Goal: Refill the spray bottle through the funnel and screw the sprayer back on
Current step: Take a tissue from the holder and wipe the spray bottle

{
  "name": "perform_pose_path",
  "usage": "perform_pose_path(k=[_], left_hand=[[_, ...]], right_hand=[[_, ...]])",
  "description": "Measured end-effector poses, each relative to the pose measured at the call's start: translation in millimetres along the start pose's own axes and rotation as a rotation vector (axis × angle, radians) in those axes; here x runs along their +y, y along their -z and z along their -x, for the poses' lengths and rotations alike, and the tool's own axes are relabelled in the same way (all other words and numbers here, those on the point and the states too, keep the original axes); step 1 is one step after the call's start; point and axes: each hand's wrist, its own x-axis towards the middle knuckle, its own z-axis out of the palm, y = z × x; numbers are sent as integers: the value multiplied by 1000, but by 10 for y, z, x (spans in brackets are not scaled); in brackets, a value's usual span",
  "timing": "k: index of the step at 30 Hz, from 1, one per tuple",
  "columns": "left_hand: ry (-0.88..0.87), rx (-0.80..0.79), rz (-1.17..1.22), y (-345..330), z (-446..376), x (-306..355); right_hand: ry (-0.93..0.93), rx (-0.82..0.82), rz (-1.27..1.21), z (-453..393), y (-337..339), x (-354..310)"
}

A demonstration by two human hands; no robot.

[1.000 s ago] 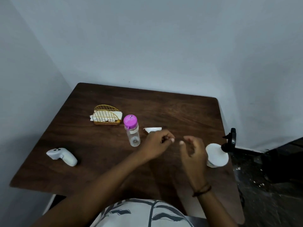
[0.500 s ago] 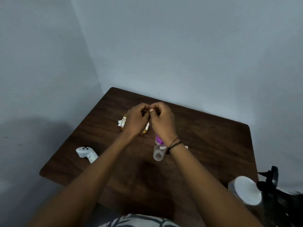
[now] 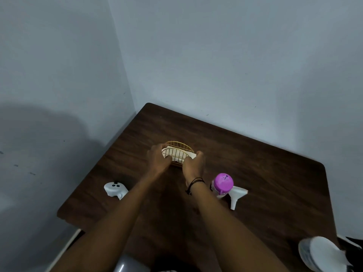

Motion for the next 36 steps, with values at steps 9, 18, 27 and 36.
perform_pose_path(k=[9, 18, 27, 36], left_hand=[[61, -90, -23, -124, -161, -161], [60, -167, -28, -142, -298, -197], [50, -170, -39, -164, -326, -218], [60, -181, -15, -167, -326, -199]], right_hand=[[-116, -55, 17, -208, -104, 128], [-75, -111, 84, -295, -88, 155], [40, -50, 179, -248, -97, 129], [159, 22, 155, -190, -42, 196]])
